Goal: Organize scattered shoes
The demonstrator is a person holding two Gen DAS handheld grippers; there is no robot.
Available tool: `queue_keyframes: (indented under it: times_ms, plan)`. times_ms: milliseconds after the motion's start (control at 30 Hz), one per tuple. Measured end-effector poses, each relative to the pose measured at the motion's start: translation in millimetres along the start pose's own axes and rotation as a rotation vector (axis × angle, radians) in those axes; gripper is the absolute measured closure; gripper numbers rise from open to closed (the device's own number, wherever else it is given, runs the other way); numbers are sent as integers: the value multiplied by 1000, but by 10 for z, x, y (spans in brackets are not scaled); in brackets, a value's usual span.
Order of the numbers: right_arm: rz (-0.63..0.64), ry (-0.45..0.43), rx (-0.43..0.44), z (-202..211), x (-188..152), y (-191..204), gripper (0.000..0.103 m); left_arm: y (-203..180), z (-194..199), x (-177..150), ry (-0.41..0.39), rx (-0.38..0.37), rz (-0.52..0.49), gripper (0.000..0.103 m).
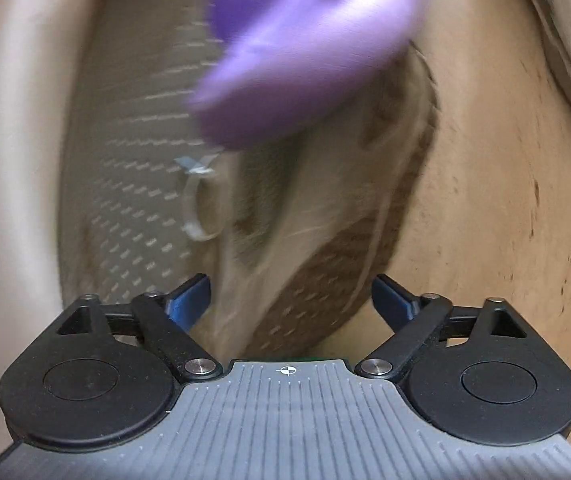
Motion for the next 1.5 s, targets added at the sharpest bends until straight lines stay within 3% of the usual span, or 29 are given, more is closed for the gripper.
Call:
queue_keyframes:
  times_ms: [33, 133, 233, 300, 367, 400, 467, 567, 633, 800, 1000, 1067, 1167, 1267, 1333, 1400, 1500]
  plan:
    - [0, 2, -4, -7, -1, 0, 11, -28, -3, -8, 36, 7, -21, 39]
    - [5, 4, -8, -19, -11, 18, 11, -30, 158, -19, 58, -38, 18, 60]
    - [8, 1, -5, -10, -14, 42, 11, -176, 525, -24, 20, -146, 89, 67]
    - [7, -10, -3, 21, -9, 46, 11, -241, 689, 9, -9, -167, 124, 68]
    - [3, -22, -1, 50, 1, 31, 11, -304, 965, 48, -63, -212, 238, 70]
    - [-2, -30, -1, 70, 8, 11, 11, -290, 1185, 6, -87, -239, 424, 71]
    - [-13, -39, -3, 85, 18, -31, 11, -288, 1260, -34, -93, -230, 525, 71]
    - [-40, -40, -4, 74, 26, -90, 11, -427, 1348, -232, -77, -135, 685, 66]
    - [-48, -37, 2, 47, 21, -93, 11, -639, 1333, -252, -72, -173, 707, 40]
    - [-8, 12, -27, -127, -115, -31, 10, -814, 1638, -512, -63, -231, 745, 16]
    - [141, 85, -57, -516, -390, 286, 14, -511, 2443, -1380, -102, -172, 833, 8]
    - [207, 124, -52, -718, -551, 430, 25, -451, 2503, -1542, -141, -174, 870, 7]
    - [248, 223, -38, -1068, -936, 620, 31, -390, 2484, -1691, -195, -210, 936, 7]
    - [284, 315, -65, -1410, -1336, 778, 32, -358, 2328, -1710, -228, -326, 1021, 12]
    - [290, 344, -98, -1582, -1528, 872, 28, -323, 2353, -1692, -262, -370, 1012, 11]
    - [224, 377, -111, -1819, -1703, 980, 25, -262, 2398, -1753, -292, -359, 1001, 9]
    - [170, 445, -139, -2141, -1944, 1121, 20, -122, 2376, -2019, -248, -279, 1026, 9]
Point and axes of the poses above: each gripper's, at about its wrist camera, not at the fingertips, and z roughly against the way its jaws point, y to its left, x to its top, the point moved 10 cm from there along -z, roughly the way its jaws point, and after that the axes turned 11 degrees about -x, right-handed, at the moved point
